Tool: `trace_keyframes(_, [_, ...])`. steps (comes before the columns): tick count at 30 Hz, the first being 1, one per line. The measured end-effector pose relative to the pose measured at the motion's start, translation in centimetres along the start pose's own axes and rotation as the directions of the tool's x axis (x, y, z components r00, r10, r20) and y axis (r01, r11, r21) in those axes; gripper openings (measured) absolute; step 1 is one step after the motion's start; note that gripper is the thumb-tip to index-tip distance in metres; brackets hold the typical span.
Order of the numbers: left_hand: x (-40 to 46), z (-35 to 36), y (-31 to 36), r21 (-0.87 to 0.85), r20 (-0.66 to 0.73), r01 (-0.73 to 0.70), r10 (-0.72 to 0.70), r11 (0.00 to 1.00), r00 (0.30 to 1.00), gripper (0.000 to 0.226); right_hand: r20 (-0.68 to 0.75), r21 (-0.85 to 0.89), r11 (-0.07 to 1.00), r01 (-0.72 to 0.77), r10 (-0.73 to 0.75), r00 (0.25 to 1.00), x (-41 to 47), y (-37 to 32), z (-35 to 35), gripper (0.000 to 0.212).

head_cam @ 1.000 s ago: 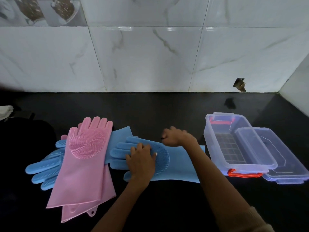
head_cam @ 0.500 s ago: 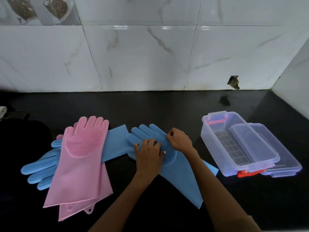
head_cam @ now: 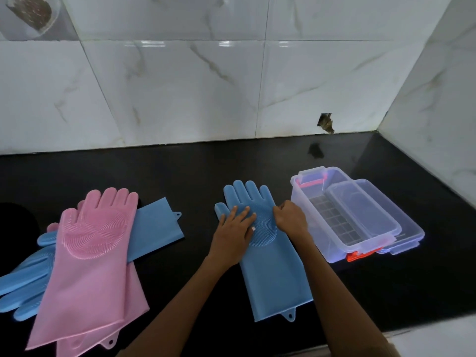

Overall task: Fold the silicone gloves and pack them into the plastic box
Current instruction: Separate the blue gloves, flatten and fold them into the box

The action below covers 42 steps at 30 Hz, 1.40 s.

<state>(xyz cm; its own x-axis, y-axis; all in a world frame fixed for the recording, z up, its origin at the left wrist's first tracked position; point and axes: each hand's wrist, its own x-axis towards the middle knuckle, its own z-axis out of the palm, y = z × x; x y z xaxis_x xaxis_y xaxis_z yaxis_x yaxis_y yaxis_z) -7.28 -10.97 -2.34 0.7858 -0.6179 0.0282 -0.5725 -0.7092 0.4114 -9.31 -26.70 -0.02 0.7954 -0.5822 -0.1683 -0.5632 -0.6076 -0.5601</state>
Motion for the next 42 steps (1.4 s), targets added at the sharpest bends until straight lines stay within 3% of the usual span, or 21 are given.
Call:
trace_keyframes(13, [3.9, 1.0, 0.3, 0.125, 0.041, -0.103, 0.099, 0.987, 0.994, 0.047, -0.016, -0.018, 0.999, -0.051, 0.051, 0.999, 1.6, 1.2, -2.0, 0.040])
trace_keyframes(19, [3.7, 1.0, 0.3, 0.068, -0.005, -0.096, 0.096, 0.993, 0.995, 0.045, -0.085, -0.056, 0.997, -0.052, 0.047, 0.995, 1.5, 0.8, -2.1, 0.033])
trace_keyframes(22, [2.8, 0.5, -0.4, 0.022, -0.081, -0.058, 0.059, 0.998, 0.995, 0.044, -0.191, -0.105, 0.994, 0.008, -0.028, 0.981, 1.2, -0.2, -1.8, 0.032])
trace_keyframes(26, [1.3, -1.4, -3.0, 0.001, -0.189, 0.073, -0.071, 0.997, 0.979, 0.043, -0.139, -0.001, 0.987, 0.160, -0.159, 0.977, 0.8, -3.4, -0.1, 0.016])
trace_keyframes(33, [-3.6, -5.5, -9.9, 0.001, -0.376, 0.406, -0.376, 0.914, 0.847, 0.043, 0.055, -0.029, 0.947, 0.319, -0.317, 0.947, -1.6, -10.5, 5.2, 0.012])
trace_keyframes(38, [-8.4, -7.0, -13.1, -0.090, -0.463, 0.563, -0.535, 0.822, 0.707, 0.043, 0.163, 0.026, 0.890, 0.456, -0.453, 0.876, -3.7, -14.4, 8.7, 0.009])
trace_keyframes(42, [-11.5, -6.8, -14.5, -0.142, -0.452, 0.656, -0.638, 0.741, 0.623, 0.053, 0.193, 0.053, 0.818, 0.573, -0.571, 0.798, -5.0, -16.9, 11.0, 0.009])
